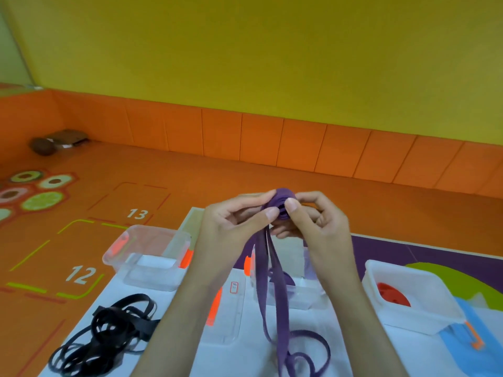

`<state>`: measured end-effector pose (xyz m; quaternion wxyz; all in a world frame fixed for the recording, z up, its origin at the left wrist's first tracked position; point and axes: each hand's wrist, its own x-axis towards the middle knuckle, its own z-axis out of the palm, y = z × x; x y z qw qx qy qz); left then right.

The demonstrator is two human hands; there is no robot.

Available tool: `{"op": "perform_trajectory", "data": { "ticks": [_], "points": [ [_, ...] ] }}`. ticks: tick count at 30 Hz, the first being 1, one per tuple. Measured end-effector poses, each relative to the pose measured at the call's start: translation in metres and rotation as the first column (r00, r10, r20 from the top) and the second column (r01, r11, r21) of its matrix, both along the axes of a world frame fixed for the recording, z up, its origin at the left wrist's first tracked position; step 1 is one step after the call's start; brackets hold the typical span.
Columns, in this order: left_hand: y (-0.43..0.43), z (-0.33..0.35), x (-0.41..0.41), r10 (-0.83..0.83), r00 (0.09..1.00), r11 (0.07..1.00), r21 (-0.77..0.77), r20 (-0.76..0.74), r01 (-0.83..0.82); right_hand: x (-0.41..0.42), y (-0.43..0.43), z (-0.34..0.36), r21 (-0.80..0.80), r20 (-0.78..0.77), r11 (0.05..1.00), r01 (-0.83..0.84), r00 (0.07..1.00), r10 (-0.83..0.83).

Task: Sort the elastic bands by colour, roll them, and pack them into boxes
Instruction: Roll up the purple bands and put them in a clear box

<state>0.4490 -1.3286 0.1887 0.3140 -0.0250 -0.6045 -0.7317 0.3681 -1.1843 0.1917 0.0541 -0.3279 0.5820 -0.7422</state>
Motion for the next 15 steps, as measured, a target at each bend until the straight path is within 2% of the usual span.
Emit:
{"op": "perform_trajectory", "data": {
  "ticks": [2, 6, 8, 11, 15],
  "points": [
    [-0.005, 0.003, -0.005, 0.003, 1.0, 0.999, -0.046, 0.019, -0.002, -0.007, -0.001, 0.001, 0.049, -0.011, 0.999, -0.005, 1.0, 0.006],
    [-0.008, -0.015, -0.009, 0.018, 0.992, 0.99, -0.14, 0.127, 0.0, -0.026, 0.011, -0.014, 0.259, -0.07, 0.965, 0.049, 0.997, -0.031],
    [-0.007, -0.026, -0.008, -0.004, 0.985, 0.991, -0.13, 0.175, 0.027, -0.031, 0.018, -0.024, 0.307, -0.025, 0.951, -0.029, 0.999, 0.039],
    [-0.003, -0.038, -0.006, -0.003, 0.979, 0.999, -0.049, 0.205, 0.014, -0.03, 0.023, -0.036, 0.256, 0.092, 0.958, -0.132, 0.989, 0.112],
    [0.007, -0.052, -0.008, 0.039, 0.975, 0.998, 0.029, 0.219, -0.047, -0.022, 0.02, -0.055, 0.149, 0.208, 0.988, -0.048, 0.978, 0.017]
  ]
}}
